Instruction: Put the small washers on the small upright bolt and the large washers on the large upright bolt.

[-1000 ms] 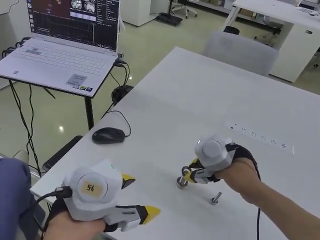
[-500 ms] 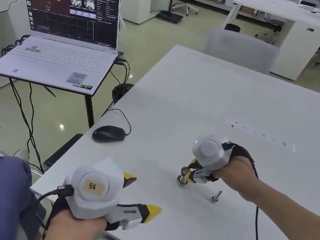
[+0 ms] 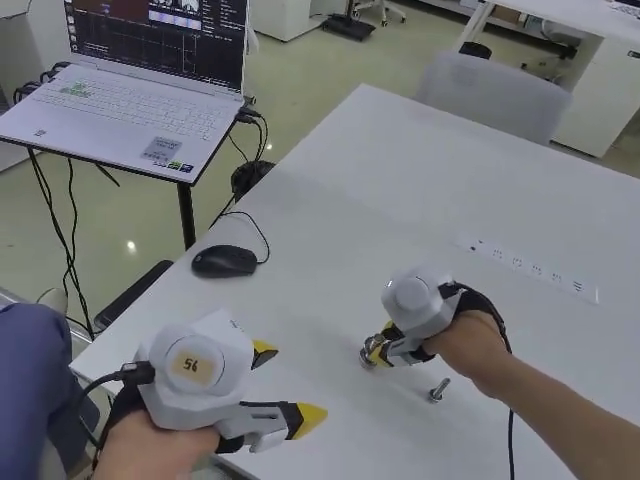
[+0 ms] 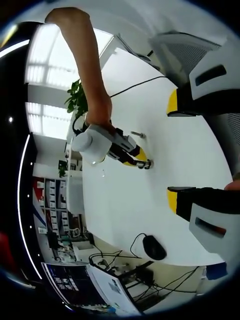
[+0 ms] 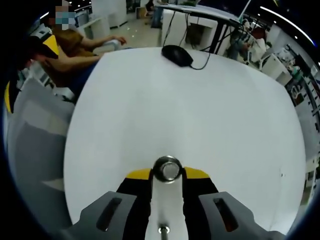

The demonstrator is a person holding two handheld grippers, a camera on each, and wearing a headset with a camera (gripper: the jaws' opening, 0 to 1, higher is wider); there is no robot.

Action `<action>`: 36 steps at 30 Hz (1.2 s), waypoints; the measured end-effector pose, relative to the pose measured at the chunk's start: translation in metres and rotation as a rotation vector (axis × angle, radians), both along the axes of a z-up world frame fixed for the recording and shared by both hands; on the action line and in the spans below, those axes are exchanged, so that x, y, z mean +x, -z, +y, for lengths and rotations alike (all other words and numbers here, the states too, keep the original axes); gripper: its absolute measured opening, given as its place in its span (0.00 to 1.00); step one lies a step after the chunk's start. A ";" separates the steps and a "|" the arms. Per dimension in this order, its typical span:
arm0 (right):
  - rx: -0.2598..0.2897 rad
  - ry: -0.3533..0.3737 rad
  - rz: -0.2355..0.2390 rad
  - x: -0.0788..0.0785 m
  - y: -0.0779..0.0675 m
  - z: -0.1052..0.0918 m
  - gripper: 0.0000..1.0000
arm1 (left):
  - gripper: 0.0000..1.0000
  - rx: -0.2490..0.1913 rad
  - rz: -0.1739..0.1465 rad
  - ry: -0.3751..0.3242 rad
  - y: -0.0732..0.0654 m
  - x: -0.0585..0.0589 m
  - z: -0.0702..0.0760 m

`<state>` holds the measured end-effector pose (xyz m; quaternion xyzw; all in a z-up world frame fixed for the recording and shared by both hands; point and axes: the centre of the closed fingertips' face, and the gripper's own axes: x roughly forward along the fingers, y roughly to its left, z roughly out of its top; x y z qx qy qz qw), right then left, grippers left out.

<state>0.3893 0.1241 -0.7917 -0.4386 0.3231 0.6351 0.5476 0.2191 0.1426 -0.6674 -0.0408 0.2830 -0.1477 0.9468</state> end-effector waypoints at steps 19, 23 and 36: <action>-0.059 0.046 0.014 -0.006 0.017 -0.005 0.25 | 0.55 -0.004 0.004 -0.001 0.003 0.000 0.001; -0.044 0.057 0.017 -0.012 0.013 -0.012 0.27 | 0.55 -0.002 0.006 0.009 0.003 0.002 0.000; 0.020 0.095 0.020 -0.049 0.001 -0.040 0.29 | 0.55 0.002 0.018 0.071 0.012 0.013 -0.012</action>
